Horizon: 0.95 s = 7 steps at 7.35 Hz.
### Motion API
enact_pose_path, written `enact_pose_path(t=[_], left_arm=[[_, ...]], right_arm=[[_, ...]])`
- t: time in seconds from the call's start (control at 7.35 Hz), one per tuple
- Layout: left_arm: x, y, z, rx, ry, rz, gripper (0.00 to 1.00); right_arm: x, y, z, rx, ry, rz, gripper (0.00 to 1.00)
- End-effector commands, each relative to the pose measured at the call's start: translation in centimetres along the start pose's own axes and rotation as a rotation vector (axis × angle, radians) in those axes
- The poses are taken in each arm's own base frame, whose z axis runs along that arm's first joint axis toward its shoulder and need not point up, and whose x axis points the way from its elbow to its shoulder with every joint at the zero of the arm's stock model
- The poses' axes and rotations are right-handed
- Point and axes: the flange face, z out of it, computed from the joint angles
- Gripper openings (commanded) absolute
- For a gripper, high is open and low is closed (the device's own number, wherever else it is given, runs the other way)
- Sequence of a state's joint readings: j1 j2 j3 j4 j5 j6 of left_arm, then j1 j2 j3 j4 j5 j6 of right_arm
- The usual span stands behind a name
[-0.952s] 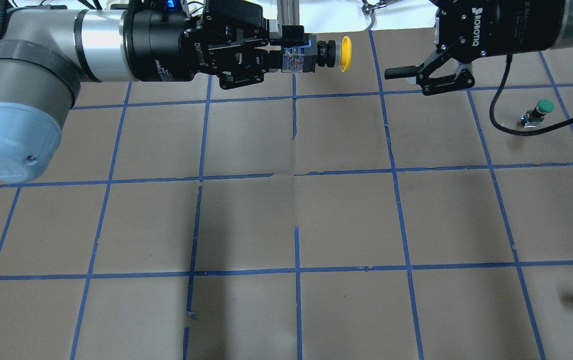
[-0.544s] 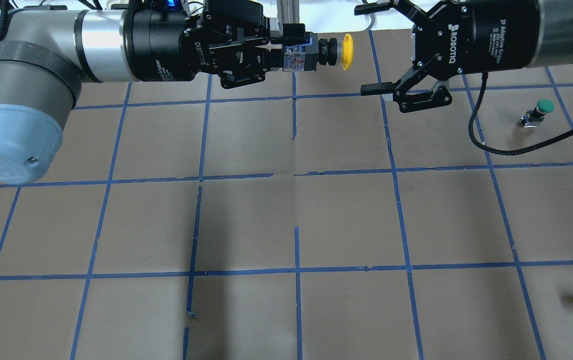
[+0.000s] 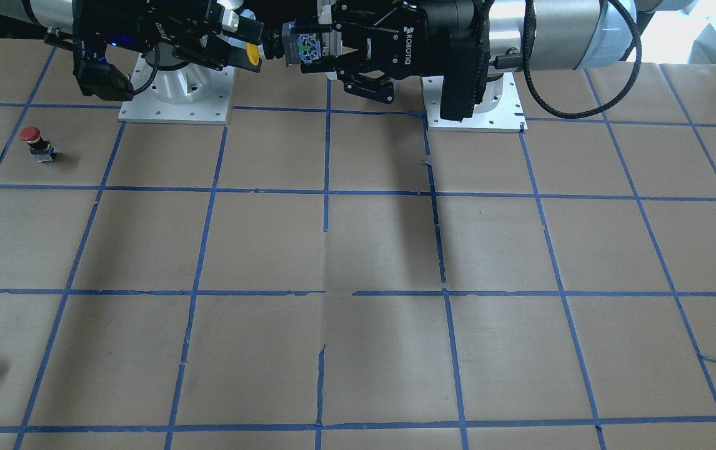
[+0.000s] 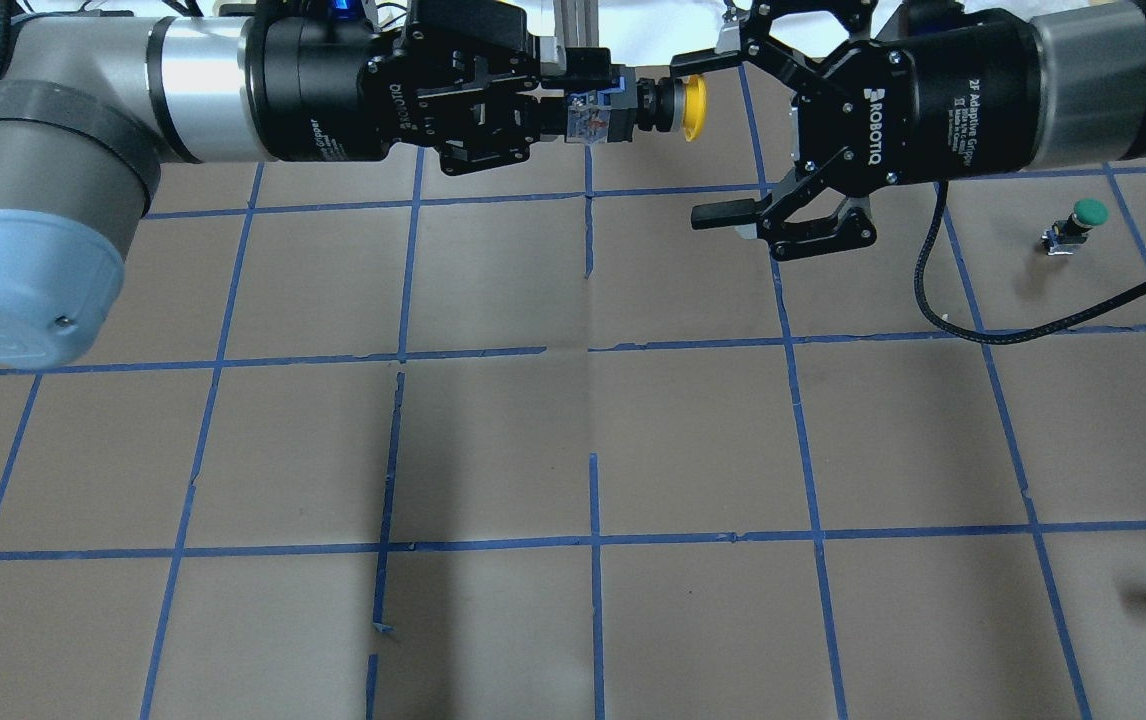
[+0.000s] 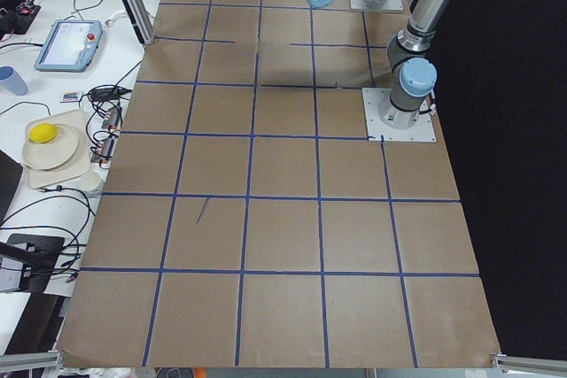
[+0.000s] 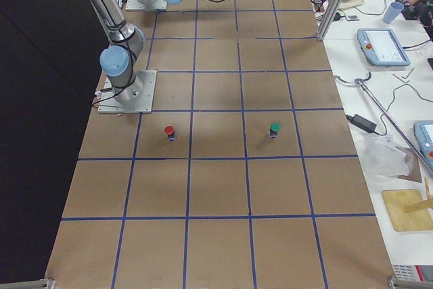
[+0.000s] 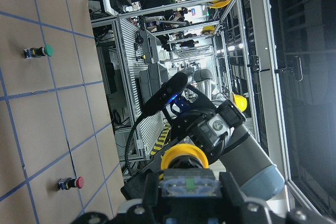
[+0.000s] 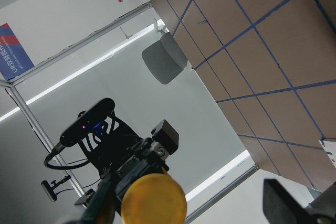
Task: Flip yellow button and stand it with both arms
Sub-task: 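Bring the right gripper to the yellow cap held by the left gripper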
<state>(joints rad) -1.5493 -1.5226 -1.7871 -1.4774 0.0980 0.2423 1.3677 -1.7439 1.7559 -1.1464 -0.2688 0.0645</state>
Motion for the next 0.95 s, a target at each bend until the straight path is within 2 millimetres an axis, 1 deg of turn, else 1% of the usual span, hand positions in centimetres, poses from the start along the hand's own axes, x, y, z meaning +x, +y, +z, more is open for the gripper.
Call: enact_pose_path(t=[0.0, 0.14, 0.27, 0.41, 0.54, 0.68, 0.82], left_arm=[[0.1, 0.1, 0.0, 0.0, 0.0, 0.003, 0.02], [0.3, 0.1, 0.0, 0.001, 0.0, 0.004, 0.02], [0.2, 0.1, 0.1, -0.002, -0.001, 0.0, 0.02], [0.5, 0.6, 0.1, -0.003, -0.003, 0.005, 0.02], [0.4, 0.6, 0.1, -0.003, -0.004, 0.005, 0.02], [0.4, 0.5, 0.1, -0.004, -0.004, 0.002, 0.02], [0.3, 0.4, 0.1, -0.004, -0.004, 0.002, 0.02]], right_arm=[[-0.5, 0.0, 0.0, 0.001, -0.013, -0.019, 0.74], [-0.9, 0.0, -0.2, 0.01, -0.016, -0.039, 0.65], [-1.5, 0.0, -0.3, 0.008, -0.065, -0.042, 0.65], [-1.6, -0.2, -0.4, 0.009, -0.079, -0.045, 0.65], [-1.4, -0.2, -0.4, 0.011, -0.072, -0.045, 0.6], [-1.4, -0.2, -0.4, 0.011, -0.069, -0.045, 0.48], [-1.3, -0.4, -0.5, 0.013, -0.069, -0.042, 0.41]])
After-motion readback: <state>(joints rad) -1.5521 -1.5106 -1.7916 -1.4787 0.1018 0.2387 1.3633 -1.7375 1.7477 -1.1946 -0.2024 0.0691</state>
